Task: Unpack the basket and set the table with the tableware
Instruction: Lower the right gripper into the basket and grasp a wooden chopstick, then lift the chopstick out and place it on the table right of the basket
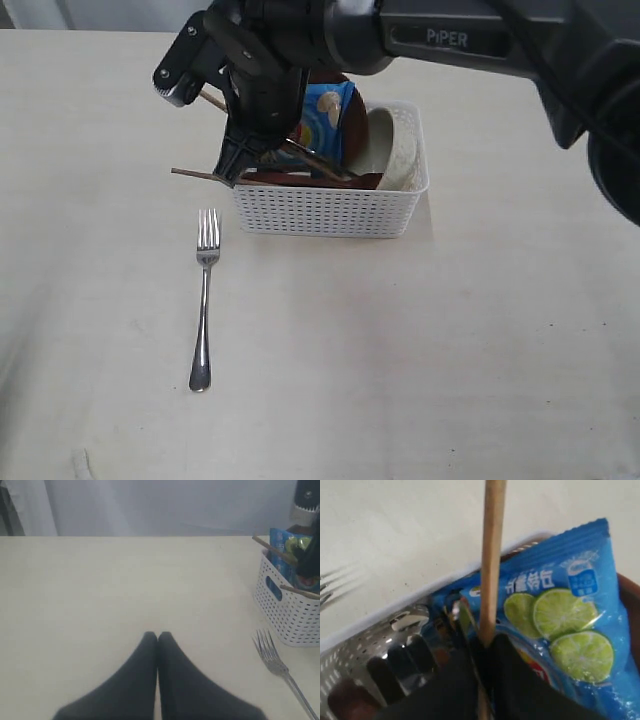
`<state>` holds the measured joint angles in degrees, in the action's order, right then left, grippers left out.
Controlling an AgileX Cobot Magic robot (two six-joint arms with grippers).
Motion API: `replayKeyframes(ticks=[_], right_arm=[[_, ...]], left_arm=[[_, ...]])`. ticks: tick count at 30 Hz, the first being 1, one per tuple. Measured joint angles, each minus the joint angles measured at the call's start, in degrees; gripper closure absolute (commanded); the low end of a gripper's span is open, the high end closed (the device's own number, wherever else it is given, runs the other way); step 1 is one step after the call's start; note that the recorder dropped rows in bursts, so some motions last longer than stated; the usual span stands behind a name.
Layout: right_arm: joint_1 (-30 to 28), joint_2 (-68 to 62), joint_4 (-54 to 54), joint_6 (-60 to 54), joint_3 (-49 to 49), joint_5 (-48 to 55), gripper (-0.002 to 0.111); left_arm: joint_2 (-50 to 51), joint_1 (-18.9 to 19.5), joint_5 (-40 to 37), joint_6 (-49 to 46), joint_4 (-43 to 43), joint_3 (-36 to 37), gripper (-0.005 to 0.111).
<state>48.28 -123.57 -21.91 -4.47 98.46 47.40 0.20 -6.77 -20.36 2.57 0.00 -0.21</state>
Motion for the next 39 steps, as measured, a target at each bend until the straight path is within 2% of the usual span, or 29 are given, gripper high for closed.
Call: replayKeyframes(ticks=[7,9,12,13,19,21,22,39], right_arm=[[0.0,-0.8,-0.3,0.0,0.0,-0.2,0.106],[-0.1,-0.8,-0.3,0.0,0.0,-0.2,0.097],[-0.1,-1.0,-0.1,0.0,0.0,-0.2,0.076],[-0.1,-1.1,0.3,0.0,0.0,0.1,0.075],[0.0,-1.2,0.4,0.0,0.0,0.2,0.087],[0.0,-1.2,0.3,0.0,0.0,0.2,0.105],[0.0,-1.2,-0.1,0.0,0.0,0.1,0.109],[0.0,2.7,-1.8,-0.2,0.0,-0.6,0.109]], left_arm=[[0.0,0.0,0.0,0.0,0.0,0.0,0.107],[0.0,0.0,0.0,0.0,0.0,0.0,0.107],[0.0,0.0,0.0,0.0,0.0,0.0,0.107],[0.0,0.0,0.0,0.0,0.0,0.0,0.107],[0.0,0.0,0.0,0.0,0.0,0.0,0.107],[0.0,0.0,0.0,0.0,0.0,0.0,0.107],[0.0,0.0,0.0,0.0,0.0,0.0,0.107],[0.0,0.0,0.0,0.0,0.0,0.0,0.107]])
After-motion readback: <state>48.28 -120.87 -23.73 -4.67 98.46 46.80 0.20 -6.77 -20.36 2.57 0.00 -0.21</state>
